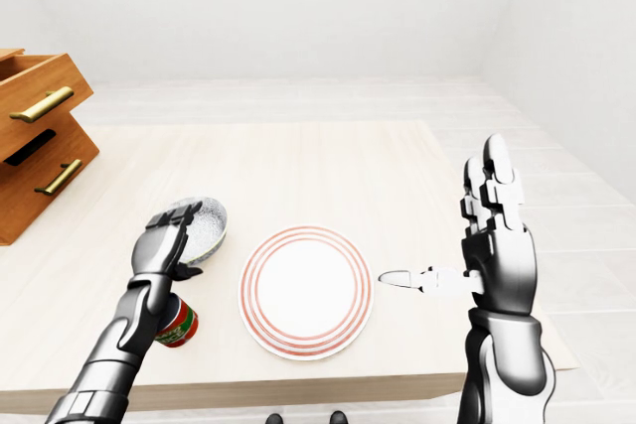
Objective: Put the bowl on the plate.
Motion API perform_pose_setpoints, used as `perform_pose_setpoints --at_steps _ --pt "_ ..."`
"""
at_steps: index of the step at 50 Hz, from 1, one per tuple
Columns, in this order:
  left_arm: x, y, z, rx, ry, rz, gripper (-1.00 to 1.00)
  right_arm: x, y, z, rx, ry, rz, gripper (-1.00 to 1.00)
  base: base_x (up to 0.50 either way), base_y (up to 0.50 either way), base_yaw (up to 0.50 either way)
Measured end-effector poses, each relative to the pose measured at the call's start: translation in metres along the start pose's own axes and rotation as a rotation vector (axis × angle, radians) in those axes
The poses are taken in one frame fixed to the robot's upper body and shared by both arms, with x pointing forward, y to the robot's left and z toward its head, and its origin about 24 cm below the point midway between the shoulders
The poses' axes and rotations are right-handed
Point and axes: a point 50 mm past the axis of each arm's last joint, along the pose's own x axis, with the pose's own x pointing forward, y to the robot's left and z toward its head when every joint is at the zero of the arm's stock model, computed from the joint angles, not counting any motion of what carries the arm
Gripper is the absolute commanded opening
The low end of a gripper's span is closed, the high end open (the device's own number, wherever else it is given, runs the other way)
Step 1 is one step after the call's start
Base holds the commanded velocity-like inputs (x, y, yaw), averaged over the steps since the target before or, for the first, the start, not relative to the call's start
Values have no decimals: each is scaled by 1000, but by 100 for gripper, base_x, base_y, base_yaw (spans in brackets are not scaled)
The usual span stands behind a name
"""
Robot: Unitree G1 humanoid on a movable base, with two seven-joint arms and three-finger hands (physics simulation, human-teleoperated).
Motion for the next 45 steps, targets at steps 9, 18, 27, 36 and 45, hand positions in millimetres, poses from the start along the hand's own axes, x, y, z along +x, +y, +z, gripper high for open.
perform_pose_setpoints --at_steps 9,18,27,36,45 --pt "-1 -3 -1 12 3 -3 58 0 0 1 -3 -6 -1 100 0 0 0" --pt "-1 -4 -2 19 4 -6 10 0 -1 2 -4 -7 -4 100 0 0 0" --pt "-2 -5 -2 15 4 -24 -100 0 -2 2 -6 -6 -6 100 0 0 0" --pt "-2 -5 -3 16 4 -38 -100 -1 -2 1 -5 -2 -9 100 0 0 0" --pt "-1 -5 -4 16 8 -40 -100 -1 -2 -1 -4 4 -9 100 0 0 0"
